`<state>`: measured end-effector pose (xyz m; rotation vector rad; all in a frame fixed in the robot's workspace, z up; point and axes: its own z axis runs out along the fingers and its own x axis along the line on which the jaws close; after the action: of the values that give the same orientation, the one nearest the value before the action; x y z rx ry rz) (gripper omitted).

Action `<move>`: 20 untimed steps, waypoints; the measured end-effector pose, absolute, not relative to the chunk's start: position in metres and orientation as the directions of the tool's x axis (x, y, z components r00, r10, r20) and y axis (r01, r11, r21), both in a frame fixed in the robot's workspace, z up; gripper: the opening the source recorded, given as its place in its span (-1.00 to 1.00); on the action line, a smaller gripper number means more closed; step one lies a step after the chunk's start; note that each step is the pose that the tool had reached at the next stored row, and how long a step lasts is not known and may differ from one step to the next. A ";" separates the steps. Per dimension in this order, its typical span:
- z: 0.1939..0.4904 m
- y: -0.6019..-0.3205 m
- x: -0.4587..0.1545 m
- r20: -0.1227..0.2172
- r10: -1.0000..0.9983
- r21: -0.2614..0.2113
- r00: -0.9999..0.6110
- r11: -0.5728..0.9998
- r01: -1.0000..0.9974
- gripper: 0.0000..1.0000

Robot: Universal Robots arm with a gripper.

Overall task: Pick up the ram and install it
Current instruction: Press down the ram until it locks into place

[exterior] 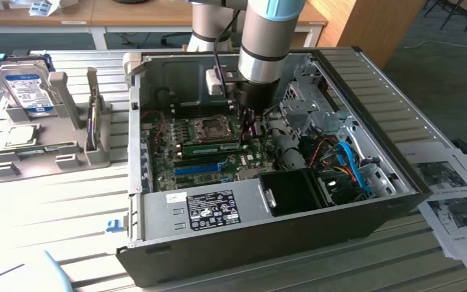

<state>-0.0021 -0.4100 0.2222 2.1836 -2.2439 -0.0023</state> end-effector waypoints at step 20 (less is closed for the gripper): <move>0.244 -0.410 -0.002 0.007 -1.000 0.008 -0.027 0.027 -1.000 -0.81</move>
<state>-0.0021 -0.4100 0.2441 2.1836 -2.2439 -0.0023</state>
